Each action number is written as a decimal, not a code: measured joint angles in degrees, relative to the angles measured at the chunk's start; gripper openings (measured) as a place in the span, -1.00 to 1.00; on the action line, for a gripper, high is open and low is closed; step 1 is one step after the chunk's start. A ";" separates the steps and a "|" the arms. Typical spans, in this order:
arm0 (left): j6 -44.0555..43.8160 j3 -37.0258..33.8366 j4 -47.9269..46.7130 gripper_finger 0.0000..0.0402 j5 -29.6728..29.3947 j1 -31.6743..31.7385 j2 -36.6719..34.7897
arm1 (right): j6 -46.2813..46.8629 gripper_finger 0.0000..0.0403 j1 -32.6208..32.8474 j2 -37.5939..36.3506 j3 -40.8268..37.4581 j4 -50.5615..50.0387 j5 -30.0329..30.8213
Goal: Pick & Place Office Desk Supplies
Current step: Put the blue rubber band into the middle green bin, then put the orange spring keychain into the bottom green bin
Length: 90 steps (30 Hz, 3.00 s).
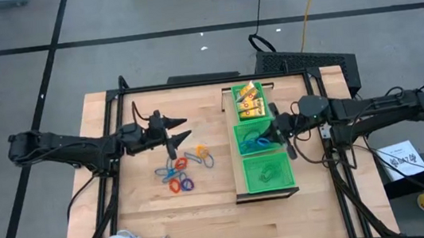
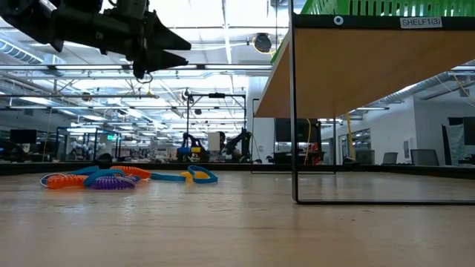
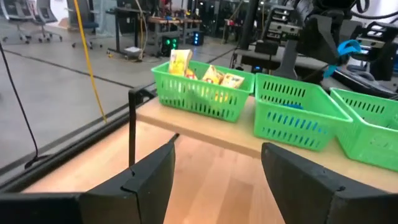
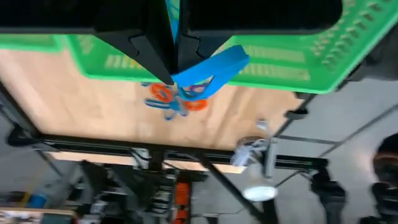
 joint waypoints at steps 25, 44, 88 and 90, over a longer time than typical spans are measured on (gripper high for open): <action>0.27 0.00 1.52 0.22 0.00 0.00 0.45 | 0.05 -0.82 -0.01 0.04 -1.25 0.08 4.27; 0.33 0.00 1.27 0.22 0.00 0.00 0.45 | 1.36 -0.19 -0.02 0.04 -1.26 -0.06 4.23; -34.64 0.17 -26.36 0.22 14.85 -5.79 21.31 | -2.55 -0.19 -0.02 0.06 -1.27 0.05 4.23; -34.52 0.17 -26.47 0.22 14.80 -5.79 21.55 | -2.53 -0.18 -0.01 0.06 -1.27 0.05 4.23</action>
